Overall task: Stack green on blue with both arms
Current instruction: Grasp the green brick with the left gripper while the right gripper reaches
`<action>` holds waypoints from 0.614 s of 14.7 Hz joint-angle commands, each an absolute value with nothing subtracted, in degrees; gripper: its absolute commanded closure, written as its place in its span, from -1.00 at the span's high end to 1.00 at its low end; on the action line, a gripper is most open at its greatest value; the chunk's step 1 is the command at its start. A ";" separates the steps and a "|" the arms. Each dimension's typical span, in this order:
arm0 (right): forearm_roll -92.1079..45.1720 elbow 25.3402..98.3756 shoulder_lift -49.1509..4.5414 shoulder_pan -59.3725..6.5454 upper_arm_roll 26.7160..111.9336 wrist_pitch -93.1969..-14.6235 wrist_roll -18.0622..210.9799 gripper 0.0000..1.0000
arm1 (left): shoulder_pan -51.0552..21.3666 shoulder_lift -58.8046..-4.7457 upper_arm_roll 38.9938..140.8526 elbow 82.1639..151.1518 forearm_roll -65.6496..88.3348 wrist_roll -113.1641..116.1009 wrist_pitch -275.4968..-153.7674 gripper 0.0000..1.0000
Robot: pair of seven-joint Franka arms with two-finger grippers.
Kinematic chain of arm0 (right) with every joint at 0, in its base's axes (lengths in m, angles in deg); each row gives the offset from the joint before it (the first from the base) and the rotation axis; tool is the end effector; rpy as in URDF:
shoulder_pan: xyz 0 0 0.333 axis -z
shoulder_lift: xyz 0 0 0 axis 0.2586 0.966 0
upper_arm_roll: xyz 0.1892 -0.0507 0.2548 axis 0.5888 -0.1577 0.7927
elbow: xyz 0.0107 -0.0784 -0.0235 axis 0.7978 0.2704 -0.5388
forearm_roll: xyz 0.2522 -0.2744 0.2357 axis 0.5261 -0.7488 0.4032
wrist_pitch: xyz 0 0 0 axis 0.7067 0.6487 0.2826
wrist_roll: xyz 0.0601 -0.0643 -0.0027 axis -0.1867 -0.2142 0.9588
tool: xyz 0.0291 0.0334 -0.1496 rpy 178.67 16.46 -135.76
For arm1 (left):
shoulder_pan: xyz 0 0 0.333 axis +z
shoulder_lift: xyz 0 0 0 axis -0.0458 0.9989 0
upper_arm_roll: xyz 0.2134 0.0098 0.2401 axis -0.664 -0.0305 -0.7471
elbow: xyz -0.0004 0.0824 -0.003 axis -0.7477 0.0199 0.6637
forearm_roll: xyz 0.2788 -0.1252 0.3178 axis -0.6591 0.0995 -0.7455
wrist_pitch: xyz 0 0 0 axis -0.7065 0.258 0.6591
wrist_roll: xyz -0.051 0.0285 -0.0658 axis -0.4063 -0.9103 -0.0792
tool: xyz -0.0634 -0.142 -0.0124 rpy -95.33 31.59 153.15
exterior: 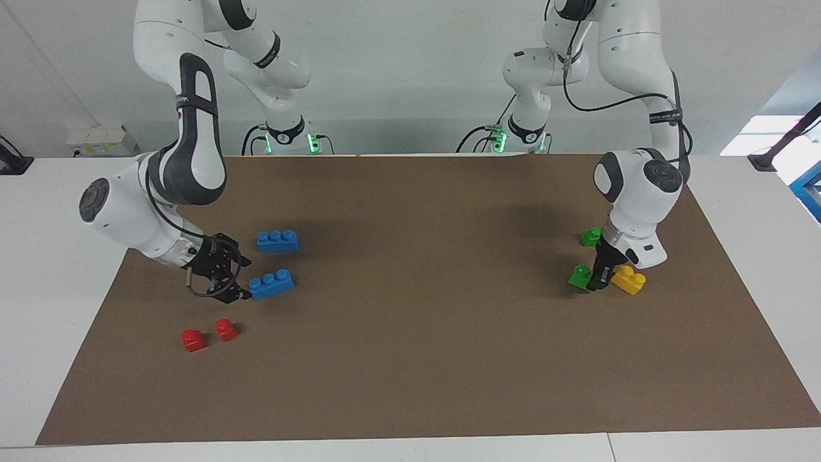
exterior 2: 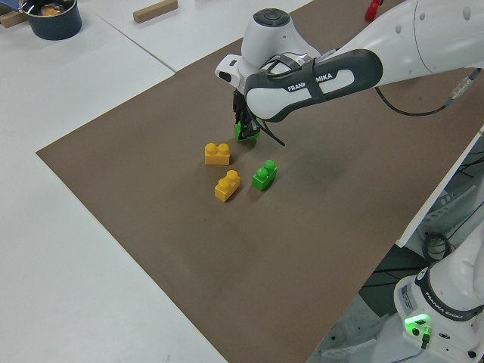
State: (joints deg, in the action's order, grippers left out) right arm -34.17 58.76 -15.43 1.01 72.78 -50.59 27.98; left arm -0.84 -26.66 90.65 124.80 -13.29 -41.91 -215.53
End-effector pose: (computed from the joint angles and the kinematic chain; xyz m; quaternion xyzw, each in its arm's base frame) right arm 0.6751 -0.0320 0.2811 -0.7734 0.6013 0.1506 0.1325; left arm 0.6442 -0.0226 0.2474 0.8752 0.4798 0.0457 0.0407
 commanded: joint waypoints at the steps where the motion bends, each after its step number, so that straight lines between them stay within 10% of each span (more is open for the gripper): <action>1: -32.52 58.65 -13.83 2.24 73.37 -50.57 34.12 0.86 | -1.39 -27.94 90.50 121.82 -14.50 -42.85 -208.82 -1.00; 9: -30.68 60.49 -11.81 2.24 73.37 -52.76 36.69 0.87 | -4.81 -34.71 91.55 113.72 -13.79 -55.21 -186.57 -1.00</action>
